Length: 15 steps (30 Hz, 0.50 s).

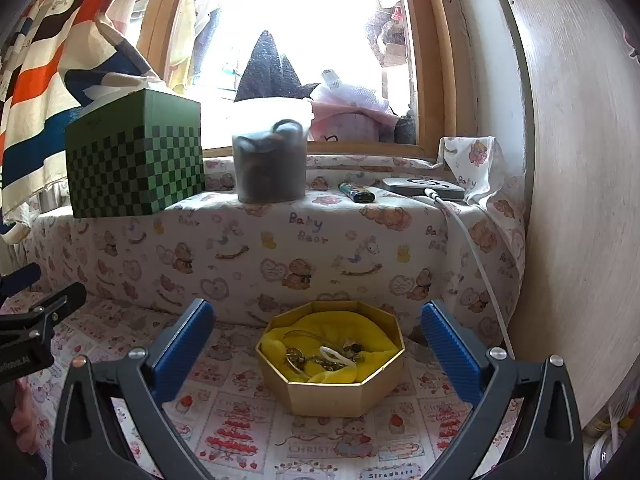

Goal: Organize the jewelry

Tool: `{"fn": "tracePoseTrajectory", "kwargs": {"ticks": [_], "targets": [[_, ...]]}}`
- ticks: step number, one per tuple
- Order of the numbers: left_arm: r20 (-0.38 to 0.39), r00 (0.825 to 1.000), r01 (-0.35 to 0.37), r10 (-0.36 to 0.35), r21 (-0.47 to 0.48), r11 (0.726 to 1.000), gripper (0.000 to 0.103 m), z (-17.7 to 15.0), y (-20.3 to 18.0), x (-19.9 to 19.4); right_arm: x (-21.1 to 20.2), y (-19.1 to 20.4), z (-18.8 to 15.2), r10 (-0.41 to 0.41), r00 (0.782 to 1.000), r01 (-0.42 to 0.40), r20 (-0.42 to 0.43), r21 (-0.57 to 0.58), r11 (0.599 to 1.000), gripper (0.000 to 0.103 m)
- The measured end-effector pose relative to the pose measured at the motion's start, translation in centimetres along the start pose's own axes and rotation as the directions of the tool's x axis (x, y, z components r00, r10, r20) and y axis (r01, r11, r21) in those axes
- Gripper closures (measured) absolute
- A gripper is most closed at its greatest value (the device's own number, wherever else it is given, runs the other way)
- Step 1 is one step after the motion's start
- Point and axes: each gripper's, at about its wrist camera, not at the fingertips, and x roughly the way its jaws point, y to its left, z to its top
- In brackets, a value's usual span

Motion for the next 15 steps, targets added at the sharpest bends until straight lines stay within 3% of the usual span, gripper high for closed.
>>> {"fn": "tracePoseTrajectory", "kwargs": {"ticks": [15], "targets": [[-0.001,1.000,0.012,-0.012,0.024,1.000,0.000,-0.01,-0.54,-0.17,-0.11,0.21,-0.06,-0.001,1.000,0.001,0.000,0.000,1.000,0.000]]}}
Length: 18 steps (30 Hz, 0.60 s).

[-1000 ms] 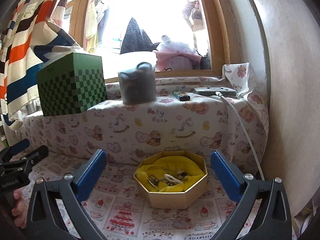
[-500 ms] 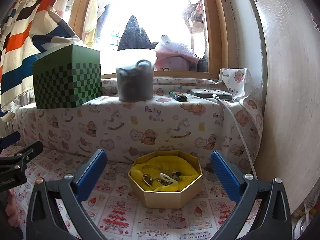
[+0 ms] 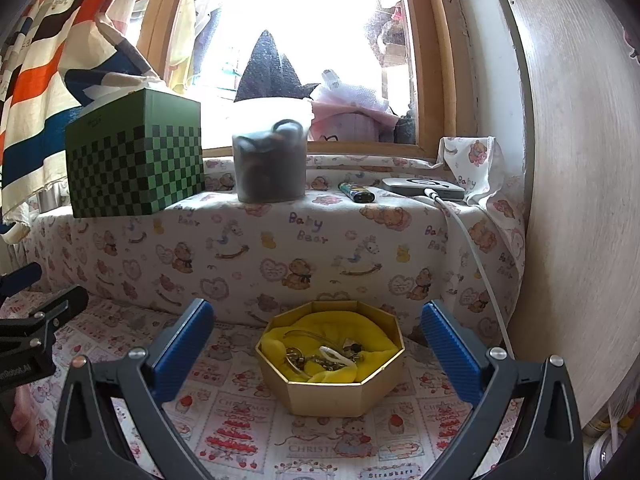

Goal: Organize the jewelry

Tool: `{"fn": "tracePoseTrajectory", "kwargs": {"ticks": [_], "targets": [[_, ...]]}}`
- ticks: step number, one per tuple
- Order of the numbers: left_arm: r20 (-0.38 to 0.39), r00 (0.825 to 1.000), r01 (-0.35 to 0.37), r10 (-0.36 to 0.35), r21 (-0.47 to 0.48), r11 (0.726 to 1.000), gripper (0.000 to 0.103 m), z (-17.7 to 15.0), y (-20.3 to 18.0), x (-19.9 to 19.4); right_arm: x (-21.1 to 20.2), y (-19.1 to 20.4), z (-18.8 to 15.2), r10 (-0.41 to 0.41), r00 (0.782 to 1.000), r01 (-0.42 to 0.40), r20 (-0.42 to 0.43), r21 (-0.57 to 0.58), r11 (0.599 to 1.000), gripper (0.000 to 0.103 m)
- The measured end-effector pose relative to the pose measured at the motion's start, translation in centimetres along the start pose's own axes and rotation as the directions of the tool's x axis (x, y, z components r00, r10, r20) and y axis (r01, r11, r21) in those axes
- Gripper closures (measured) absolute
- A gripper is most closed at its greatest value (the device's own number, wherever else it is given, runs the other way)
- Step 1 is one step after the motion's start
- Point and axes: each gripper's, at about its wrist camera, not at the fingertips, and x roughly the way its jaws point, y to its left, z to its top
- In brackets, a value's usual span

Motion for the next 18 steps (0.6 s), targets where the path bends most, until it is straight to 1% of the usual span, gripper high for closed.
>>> {"fn": "tracePoseTrajectory", "kwargs": {"ticks": [14,18], "targets": [[0.000,1.000,-0.011,0.011,-0.004,1.000,0.000,-0.01,0.10,-0.01,0.02,0.01,0.00,0.001,1.000,-0.001,-0.002,-0.001,1.000,0.000],[0.000,1.000,-0.002,0.002,-0.001,1.000,0.000,-0.03,0.04,0.06,0.05,0.01,0.02,0.001,1.000,-0.001,-0.001,-0.002,1.000,0.000]]}}
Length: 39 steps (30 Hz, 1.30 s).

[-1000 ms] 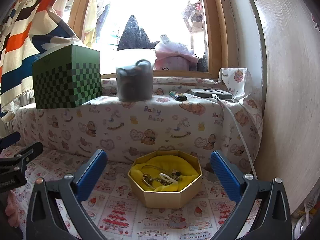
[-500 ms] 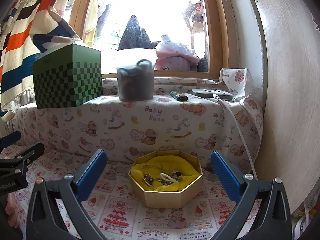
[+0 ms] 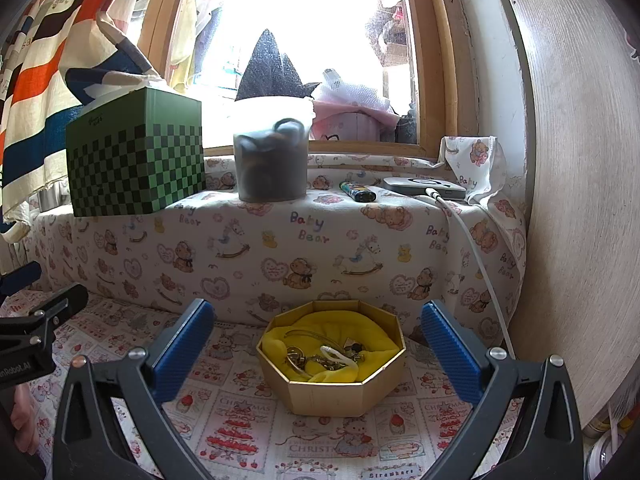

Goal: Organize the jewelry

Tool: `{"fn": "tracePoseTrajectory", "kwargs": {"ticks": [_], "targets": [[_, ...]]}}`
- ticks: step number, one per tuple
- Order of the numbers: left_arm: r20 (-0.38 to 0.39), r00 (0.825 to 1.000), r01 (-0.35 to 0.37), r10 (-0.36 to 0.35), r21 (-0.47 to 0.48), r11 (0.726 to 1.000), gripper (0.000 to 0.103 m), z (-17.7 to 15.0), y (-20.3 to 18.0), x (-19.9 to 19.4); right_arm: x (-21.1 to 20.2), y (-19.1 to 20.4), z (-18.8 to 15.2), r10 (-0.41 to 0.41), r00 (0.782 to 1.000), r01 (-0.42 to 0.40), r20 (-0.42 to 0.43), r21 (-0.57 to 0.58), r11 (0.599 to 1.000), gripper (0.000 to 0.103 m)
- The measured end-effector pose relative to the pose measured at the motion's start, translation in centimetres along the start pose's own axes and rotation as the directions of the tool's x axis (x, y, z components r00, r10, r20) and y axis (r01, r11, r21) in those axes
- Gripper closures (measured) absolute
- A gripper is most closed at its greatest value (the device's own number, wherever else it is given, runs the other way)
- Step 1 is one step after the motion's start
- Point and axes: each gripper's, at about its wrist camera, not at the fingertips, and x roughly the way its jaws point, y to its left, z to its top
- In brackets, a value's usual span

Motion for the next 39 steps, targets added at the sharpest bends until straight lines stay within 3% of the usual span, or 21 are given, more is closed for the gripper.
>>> {"fn": "tracePoseTrajectory", "kwargs": {"ticks": [39], "targets": [[0.006,1.000,0.008,-0.008,0.007,1.000,0.000,-0.12,-0.14,-0.49,0.13,0.01,-0.01,0.009,1.000,-0.009,-0.010,-0.007,1.000,0.000]]}}
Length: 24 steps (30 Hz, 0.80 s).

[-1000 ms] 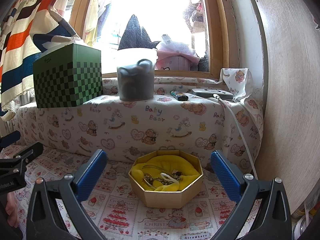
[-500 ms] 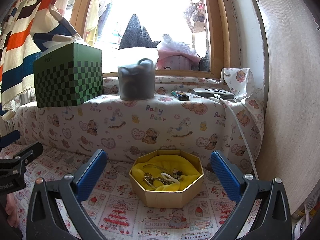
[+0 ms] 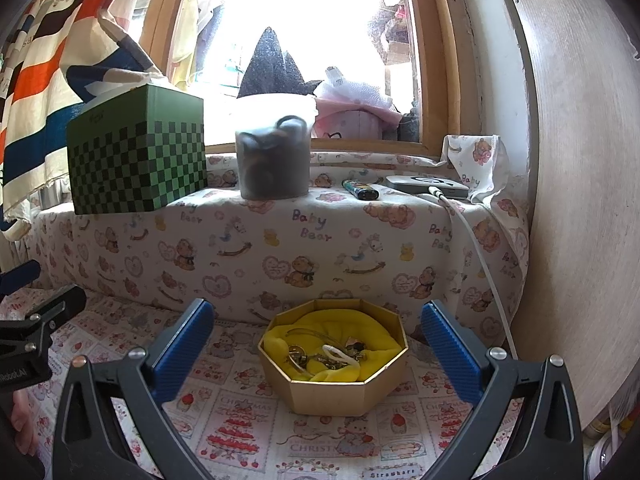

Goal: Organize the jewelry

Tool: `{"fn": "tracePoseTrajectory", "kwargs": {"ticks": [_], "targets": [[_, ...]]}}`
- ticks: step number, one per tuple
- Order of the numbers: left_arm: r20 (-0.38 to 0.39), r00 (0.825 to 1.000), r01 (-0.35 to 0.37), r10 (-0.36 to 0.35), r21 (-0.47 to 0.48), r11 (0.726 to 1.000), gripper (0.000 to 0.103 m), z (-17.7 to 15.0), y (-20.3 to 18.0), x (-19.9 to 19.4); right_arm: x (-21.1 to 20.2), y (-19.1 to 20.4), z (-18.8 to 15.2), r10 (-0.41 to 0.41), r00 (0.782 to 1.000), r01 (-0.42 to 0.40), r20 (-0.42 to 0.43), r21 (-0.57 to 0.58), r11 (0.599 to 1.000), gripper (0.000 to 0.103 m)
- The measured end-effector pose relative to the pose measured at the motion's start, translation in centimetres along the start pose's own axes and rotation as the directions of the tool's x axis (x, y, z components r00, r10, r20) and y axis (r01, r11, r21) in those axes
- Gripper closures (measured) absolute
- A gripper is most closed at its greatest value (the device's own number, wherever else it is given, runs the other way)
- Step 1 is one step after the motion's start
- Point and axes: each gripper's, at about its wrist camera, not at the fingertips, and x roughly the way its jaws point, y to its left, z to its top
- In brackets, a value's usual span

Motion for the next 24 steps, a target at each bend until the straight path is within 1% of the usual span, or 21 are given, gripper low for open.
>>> {"fn": "tracePoseTrajectory", "kwargs": {"ticks": [24], "targets": [[-0.001,1.000,-0.006,0.006,-0.002,1.000,0.000,-0.07,-0.10,-0.11,0.17,-0.08,0.03,0.006,1.000,-0.006,-0.003,-0.008,1.000,0.000]]}}
